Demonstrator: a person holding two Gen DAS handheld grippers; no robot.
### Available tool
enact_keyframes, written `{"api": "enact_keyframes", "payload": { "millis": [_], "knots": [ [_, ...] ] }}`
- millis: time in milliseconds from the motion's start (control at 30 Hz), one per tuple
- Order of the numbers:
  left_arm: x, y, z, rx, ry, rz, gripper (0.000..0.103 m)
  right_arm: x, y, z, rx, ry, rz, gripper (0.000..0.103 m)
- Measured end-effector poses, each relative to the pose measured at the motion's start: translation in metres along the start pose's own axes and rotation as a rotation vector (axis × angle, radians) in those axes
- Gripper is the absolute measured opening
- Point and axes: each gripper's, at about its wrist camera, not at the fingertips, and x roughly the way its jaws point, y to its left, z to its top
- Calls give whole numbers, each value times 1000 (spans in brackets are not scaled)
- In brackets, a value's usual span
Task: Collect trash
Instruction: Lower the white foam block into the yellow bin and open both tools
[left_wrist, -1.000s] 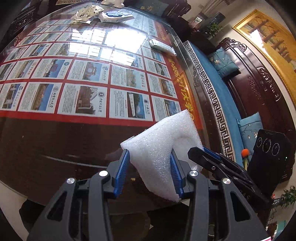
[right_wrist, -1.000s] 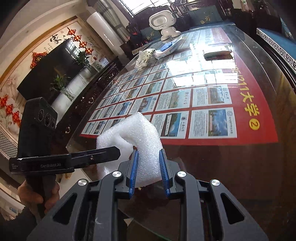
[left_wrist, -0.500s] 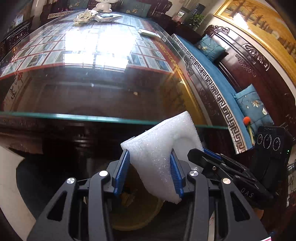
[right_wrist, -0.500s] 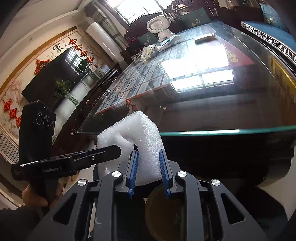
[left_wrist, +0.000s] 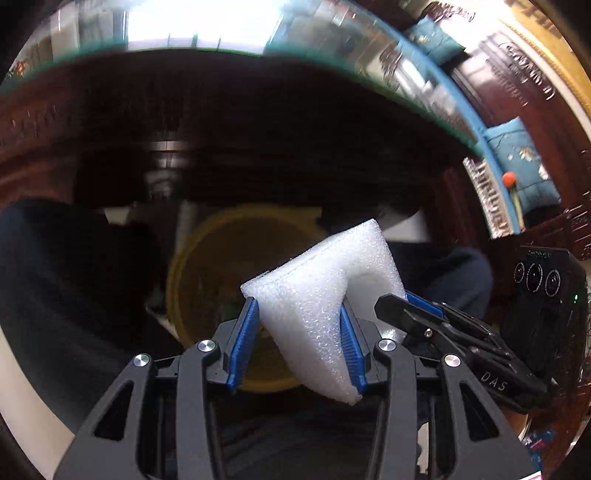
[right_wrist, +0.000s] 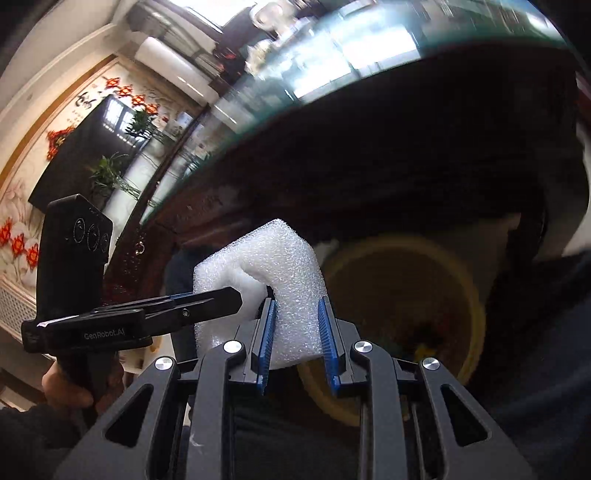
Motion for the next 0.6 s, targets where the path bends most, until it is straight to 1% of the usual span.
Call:
{"api": "enact_keyframes", "payload": {
  "millis": [33,200,367,600],
  "knots": [
    [6,4,-2,-10,17,2,44,4,-2,-3,14,6,-18,24],
    [36,18,-13,-41,90,1,44,23,-15,-14,59,61,-37,24],
    [59,26,-18,-55,148,1,43,32,-22,-13,71,93,-62,24],
    [83,34,-17,-77,204,-10,42,40,-38,-23,100,126,-79,24]
  ]
}}
